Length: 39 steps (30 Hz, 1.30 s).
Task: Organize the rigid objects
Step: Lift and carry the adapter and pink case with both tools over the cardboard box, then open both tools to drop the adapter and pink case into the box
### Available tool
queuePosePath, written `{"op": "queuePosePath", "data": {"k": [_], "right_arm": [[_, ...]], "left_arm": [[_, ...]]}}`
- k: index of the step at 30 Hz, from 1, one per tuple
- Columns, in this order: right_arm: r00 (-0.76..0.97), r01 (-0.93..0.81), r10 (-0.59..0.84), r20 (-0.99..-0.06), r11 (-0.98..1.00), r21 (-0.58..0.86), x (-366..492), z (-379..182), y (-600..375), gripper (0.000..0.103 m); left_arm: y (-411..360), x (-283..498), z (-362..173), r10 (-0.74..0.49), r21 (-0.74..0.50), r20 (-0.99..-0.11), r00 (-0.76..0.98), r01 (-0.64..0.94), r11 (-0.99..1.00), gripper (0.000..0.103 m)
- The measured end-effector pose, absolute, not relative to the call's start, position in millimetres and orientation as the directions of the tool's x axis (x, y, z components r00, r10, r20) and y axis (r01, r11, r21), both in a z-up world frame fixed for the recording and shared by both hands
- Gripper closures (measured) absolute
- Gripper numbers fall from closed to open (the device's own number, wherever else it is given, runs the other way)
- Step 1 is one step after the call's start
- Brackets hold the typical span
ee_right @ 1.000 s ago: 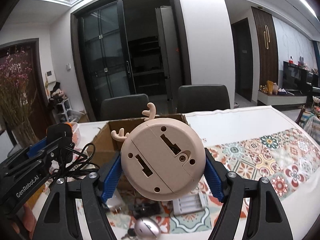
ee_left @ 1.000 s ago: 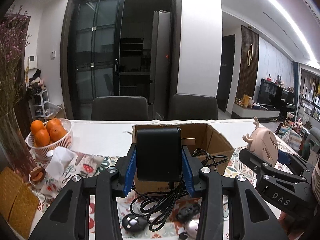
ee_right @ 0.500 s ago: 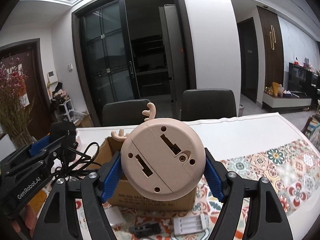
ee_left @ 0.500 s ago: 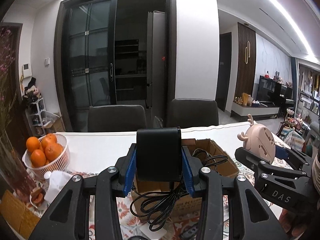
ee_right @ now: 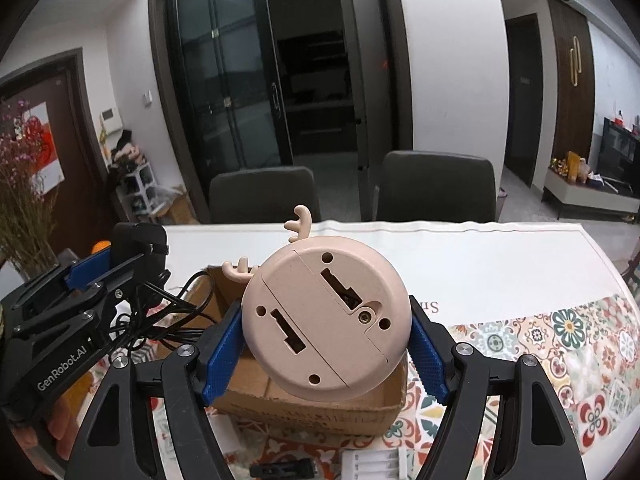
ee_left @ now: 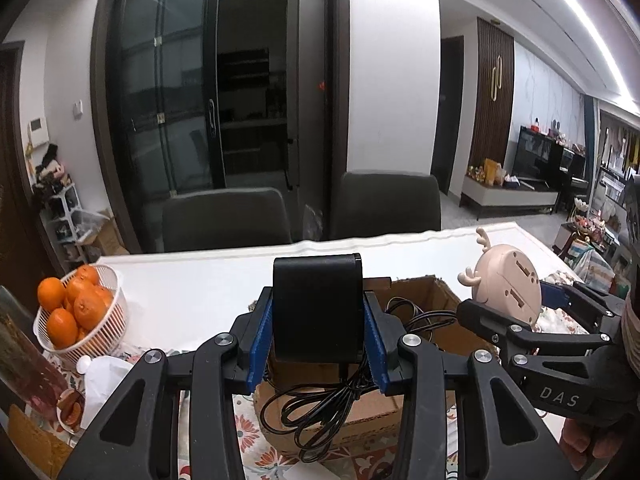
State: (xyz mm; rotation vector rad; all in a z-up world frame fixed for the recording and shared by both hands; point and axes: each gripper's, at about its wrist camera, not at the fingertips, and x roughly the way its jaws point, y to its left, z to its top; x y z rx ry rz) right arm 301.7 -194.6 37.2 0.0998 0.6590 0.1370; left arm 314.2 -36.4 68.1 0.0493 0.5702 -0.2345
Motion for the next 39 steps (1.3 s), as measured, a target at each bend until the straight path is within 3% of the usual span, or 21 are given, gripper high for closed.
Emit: {"op": "queuePosePath", "data": {"k": [15, 17, 19, 24, 39], "right_arm": [[0.661, -0.108, 0.195, -0.724, 0.980, 0.165, 350.4, 6.1, -197.8, 0.028], [0.644, -0.110, 0.209, -0.736, 0.977, 0.182, 355.0, 0.7, -198.7, 0.028], [0.634, -0.115, 0.219, -0.741, 0.975, 0.190, 357.2, -2.5, -199.5, 0.028], [0.624, -0.097, 0.212, -0.752, 0.976, 0.195, 352.9, -8.9, -202.9, 0.027], [0.751, -0.079, 0.128, -0.648, 0.991, 0.105, 299.0, 27.2, -196.1, 0.026]], "left_arm": [[-49.5, 358.4, 31.6, -0.204, -0.053, -0.689, 0.695, 0.233, 0.971, 0.062], [-49.7, 356.8, 31.6, -0.207, -0.055, -0.682, 0.702, 0.233, 0.971, 0.060], [-50.5, 354.0, 34.8, -0.199, -0.044, -0.667, 0.718, 0.229, 0.972, 0.052], [-50.9, 343.9, 39.2, -0.159, -0.001, -0.650, 0.743, 0.209, 0.978, 0.051], [-31.7, 296.2, 54.6, -0.143, -0.013, -0.600, 0.787, 0.169, 0.986, 0.041]]}}
